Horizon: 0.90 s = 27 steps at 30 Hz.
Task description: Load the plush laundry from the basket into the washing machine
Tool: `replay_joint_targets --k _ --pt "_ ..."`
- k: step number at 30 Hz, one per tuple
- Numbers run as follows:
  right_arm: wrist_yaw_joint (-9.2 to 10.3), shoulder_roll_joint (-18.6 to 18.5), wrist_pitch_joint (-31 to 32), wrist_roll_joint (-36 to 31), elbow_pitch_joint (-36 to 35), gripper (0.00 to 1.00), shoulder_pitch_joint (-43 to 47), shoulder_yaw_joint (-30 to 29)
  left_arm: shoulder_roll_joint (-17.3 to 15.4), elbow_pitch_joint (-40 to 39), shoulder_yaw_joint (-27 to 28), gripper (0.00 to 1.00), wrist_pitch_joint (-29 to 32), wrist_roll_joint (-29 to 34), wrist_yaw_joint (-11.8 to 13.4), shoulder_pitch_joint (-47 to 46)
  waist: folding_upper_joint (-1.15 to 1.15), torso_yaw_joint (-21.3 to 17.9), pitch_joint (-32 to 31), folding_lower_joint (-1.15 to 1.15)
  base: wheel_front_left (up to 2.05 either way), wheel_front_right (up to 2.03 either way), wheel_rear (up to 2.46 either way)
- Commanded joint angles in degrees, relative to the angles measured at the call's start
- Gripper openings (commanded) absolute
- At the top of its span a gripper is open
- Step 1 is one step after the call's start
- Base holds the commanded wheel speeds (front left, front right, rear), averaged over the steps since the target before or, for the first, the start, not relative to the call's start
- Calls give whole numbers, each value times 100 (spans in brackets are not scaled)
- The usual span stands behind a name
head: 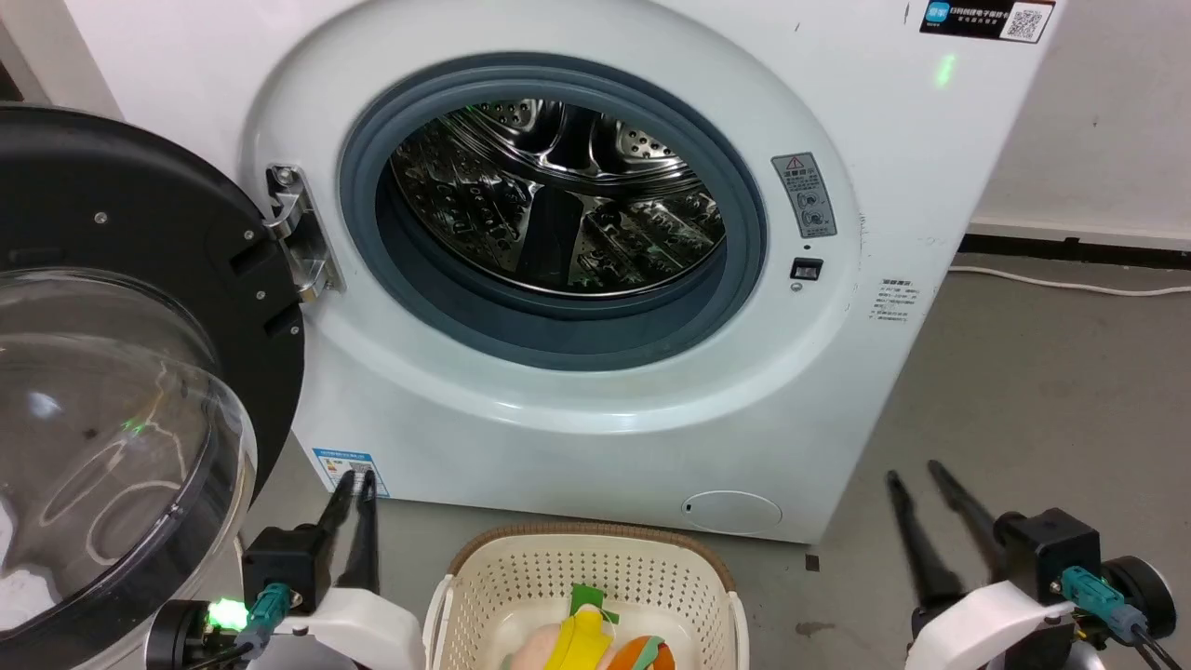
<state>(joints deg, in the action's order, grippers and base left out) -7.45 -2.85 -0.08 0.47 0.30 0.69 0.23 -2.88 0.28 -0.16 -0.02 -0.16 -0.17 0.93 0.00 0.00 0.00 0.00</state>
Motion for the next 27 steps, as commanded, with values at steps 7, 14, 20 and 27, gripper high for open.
replay_joint_targets --k 7,14,20,27 --pt "0 0 -71 90 -3 100 -1 -20 0 -35 0 100 -71 -20 -9 5 0 -6 11 0 0 0 0" --pt "0 0 -154 155 -27 100 -24 -1 0 -71 -2 100 -155 -45 -30 -4 0 -34 69 0 0 0 0" --pt "-1 0 -226 252 -54 100 -71 -43 -5 -52 -15 100 -227 -53 -76 -47 0 -90 201 0 0 0 0" --pt "-1 -1 -310 361 -64 100 -171 -62 -50 98 -74 100 -311 -65 -137 -161 0 -198 453 0 0 0 0"
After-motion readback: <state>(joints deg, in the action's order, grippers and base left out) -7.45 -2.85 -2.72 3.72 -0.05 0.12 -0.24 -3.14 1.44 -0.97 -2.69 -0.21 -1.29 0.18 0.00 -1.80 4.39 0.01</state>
